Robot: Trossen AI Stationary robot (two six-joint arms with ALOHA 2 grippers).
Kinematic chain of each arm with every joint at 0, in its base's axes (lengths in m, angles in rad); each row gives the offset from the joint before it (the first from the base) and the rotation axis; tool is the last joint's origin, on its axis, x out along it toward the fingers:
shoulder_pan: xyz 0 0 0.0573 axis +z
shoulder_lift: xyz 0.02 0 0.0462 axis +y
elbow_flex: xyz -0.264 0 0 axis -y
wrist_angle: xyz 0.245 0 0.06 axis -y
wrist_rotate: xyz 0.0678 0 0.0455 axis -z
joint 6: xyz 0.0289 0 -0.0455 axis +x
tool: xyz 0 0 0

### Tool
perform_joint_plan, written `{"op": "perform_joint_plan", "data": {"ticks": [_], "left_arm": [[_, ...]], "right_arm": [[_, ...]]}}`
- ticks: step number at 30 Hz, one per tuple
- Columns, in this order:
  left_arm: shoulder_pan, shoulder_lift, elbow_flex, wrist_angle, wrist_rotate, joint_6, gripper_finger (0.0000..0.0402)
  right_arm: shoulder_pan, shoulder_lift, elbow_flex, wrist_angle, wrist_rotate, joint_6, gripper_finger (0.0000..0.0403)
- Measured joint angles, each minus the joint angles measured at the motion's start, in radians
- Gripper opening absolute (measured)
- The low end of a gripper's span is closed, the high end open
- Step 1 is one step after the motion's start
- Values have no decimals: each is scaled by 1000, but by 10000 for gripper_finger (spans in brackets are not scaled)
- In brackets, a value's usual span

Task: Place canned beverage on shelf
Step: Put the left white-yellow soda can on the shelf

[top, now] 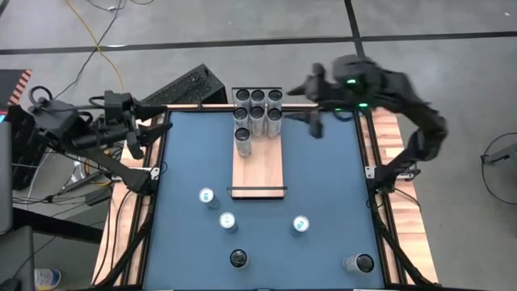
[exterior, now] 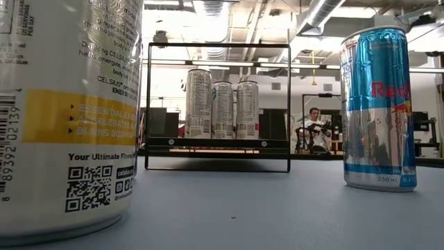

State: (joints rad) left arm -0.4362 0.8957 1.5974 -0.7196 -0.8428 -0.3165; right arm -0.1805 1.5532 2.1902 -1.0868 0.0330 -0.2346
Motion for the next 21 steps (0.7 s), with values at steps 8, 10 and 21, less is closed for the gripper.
{"op": "perform_joint_plan", "data": {"ticks": [8, 10, 21], "left_arm": [[1, 74, -1, -76, 188, -44, 309], [-1, 91, -2, -62, 251, -36, 309], [1, 95, -1, -4, 341, 48, 309]], "right_arm": [[230, -153, -124, -265, 34, 391, 284], [310, -171, -185, -301, 66, 513, 284], [635, -50, -416, -31, 258, 709, 284]]}}
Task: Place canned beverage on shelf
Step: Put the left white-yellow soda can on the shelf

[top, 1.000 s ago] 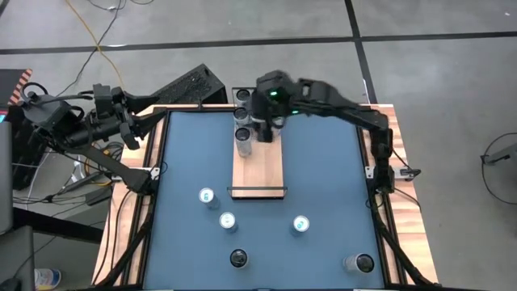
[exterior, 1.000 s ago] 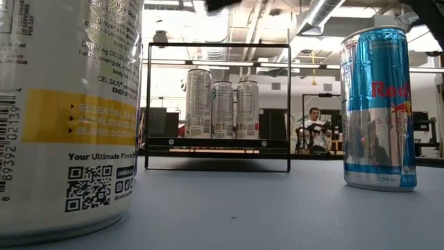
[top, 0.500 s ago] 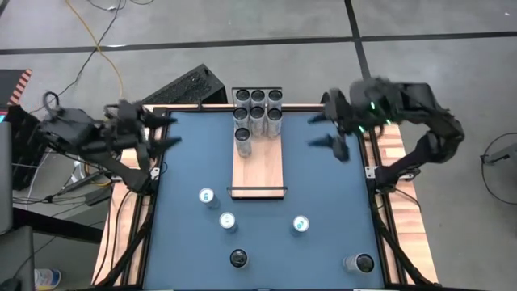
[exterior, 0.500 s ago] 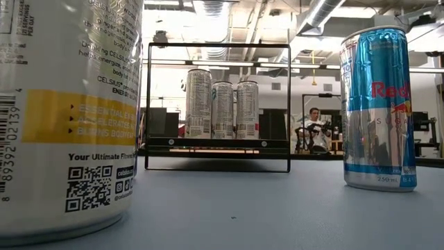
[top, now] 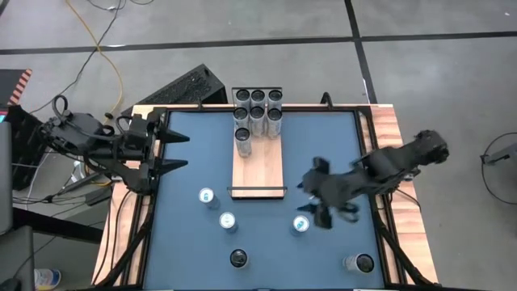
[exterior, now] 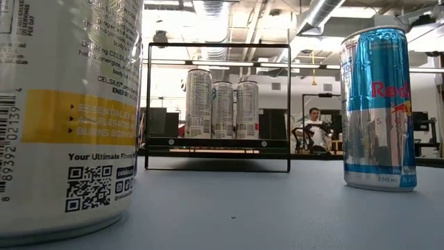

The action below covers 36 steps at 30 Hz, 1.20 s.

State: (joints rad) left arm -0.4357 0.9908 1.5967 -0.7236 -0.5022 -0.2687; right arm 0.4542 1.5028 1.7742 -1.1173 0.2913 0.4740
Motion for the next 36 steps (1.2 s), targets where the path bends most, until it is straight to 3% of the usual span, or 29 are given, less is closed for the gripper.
{"op": "perform_joint_plan", "data": {"ticks": [6, 14, 27, 36], "left_arm": [[0, -6, 0, -7, 8, -10, 309], [-1, -23, 0, -29, 60, -39, 309], [-1, -22, 0, -50, -98, -186, 309], [0, -16, 0, -50, -173, -256, 309]], "right_arm": [[6, 122, 0, 210, -7, -37, 284], [16, 266, 0, 476, -76, -216, 284], [49, 465, 0, 670, -74, -198, 284], [103, 538, 1, 751, 82, -143, 284]]}}
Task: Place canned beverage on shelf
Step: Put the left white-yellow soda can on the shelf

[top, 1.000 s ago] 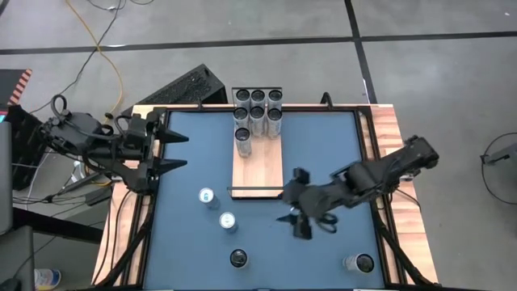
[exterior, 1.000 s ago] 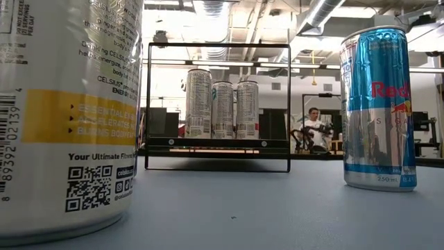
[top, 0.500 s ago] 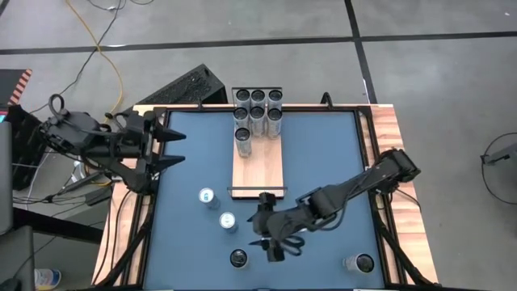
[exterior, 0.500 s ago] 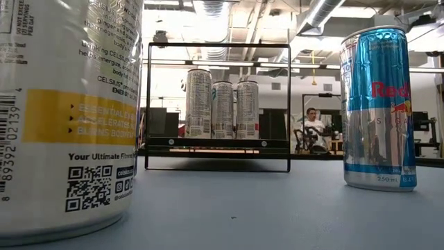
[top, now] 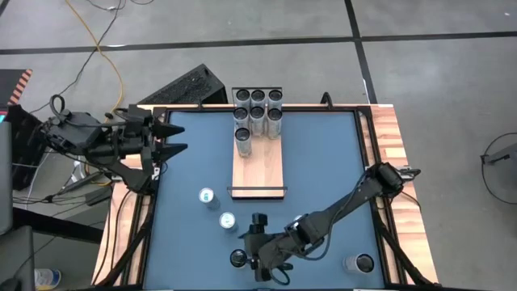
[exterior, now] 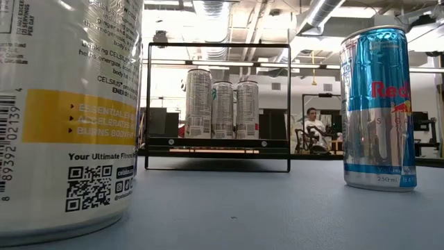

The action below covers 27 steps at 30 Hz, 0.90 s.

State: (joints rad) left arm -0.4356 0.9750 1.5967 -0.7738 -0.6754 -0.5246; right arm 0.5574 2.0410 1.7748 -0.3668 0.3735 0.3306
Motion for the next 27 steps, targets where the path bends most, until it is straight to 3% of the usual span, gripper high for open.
{"op": "perform_joint_plan", "data": {"ticks": [14, 27], "left_arm": [[-1, 58, 0, -31, 6, -64, 309], [-2, 77, 0, -31, 41, -110, 309]], "right_arm": [[46, 26, 0, 138, 81, 20, 284], [62, 43, 1, 140, 134, 46, 284]]}}
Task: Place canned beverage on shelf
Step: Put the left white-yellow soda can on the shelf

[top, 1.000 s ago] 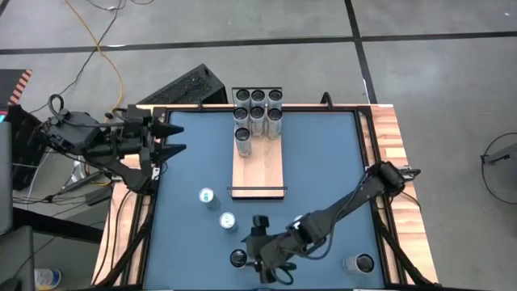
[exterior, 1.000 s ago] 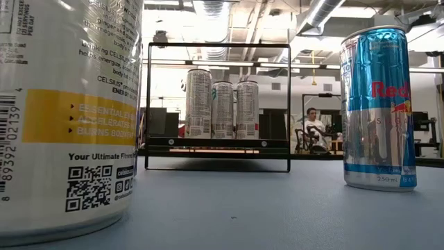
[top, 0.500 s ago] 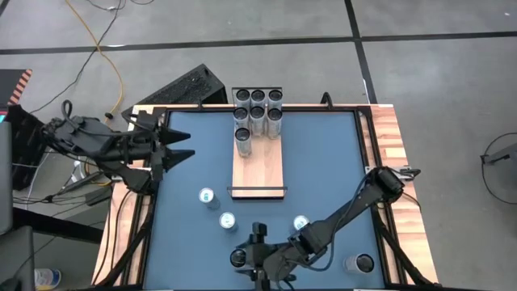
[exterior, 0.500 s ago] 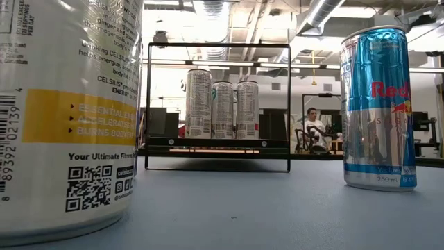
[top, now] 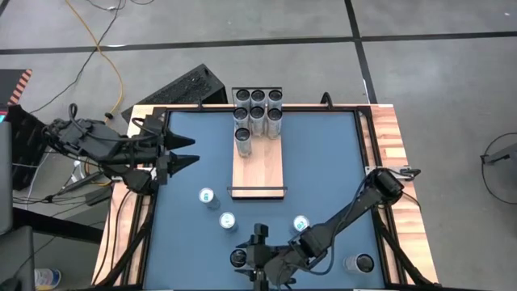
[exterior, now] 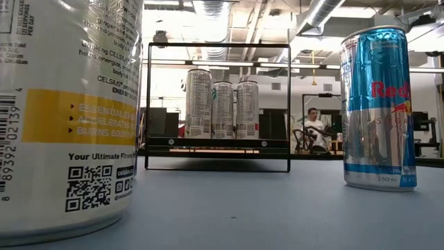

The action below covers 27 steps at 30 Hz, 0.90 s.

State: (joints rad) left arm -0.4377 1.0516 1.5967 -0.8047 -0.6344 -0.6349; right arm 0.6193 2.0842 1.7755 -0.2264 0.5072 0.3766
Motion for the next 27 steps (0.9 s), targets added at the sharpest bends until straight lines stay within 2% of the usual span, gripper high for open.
{"op": "perform_joint_plan", "data": {"ticks": [14, 22, 27], "left_arm": [[0, 0, 0, 0, -4, -5, 309], [0, 0, 0, -1, -6, 2, 309], [0, 0, 0, -2, -6, 25, 309]], "right_arm": [[-12, 93, 1, 41, 40, 38, 284], [-13, 99, -1, -2, 70, 72, 284], [-12, 99, -1, -5, 97, 95, 270]]}}
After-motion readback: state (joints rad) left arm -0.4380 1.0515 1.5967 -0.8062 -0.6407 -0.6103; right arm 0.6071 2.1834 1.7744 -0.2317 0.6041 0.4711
